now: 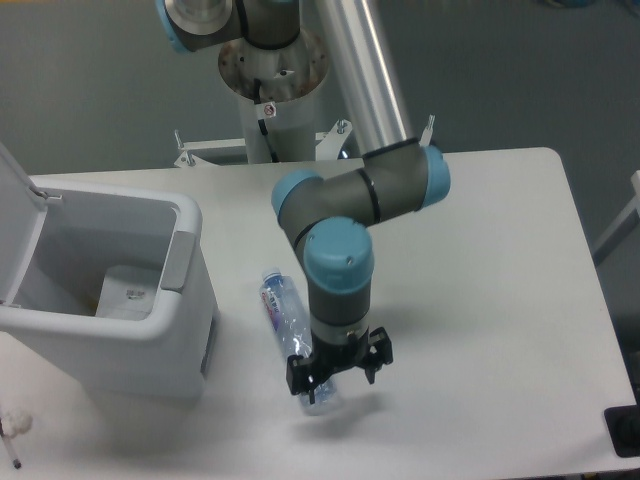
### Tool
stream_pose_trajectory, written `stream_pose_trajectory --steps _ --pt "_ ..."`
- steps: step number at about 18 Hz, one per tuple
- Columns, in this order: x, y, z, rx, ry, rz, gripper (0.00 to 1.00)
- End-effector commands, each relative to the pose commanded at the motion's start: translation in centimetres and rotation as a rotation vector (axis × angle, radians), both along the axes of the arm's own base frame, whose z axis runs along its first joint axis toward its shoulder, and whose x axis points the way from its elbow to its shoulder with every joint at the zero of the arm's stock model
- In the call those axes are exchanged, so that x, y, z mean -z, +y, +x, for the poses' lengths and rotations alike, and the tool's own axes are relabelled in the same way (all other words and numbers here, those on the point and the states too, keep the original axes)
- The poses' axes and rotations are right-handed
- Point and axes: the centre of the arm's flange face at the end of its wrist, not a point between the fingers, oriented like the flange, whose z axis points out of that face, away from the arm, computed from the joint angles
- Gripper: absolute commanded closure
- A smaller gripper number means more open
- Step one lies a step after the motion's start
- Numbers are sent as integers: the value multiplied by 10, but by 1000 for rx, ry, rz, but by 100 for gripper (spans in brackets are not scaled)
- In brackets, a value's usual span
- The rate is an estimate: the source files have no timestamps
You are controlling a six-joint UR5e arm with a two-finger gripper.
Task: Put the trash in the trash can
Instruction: 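Close the gripper around the water bottle and lift it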
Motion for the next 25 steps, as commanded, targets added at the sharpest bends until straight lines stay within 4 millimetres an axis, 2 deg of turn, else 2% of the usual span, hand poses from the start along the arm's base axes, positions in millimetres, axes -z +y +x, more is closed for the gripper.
stream_pose_trajectory --steps 3,9,11,15,17,22,25 --pt "11 1 6 7 -31 -34 1" --pt "22 5 5 10 -50 -54 5" --pt "23 6 6 12 -54 -59 14" --pt "24 5 7 12 -66 -71 38" --pt "23 6 6 12 -65 -70 45" --pt "0 14 0 13 -35 -35 48" --pt "-36 20 -6 12 2 20 48"
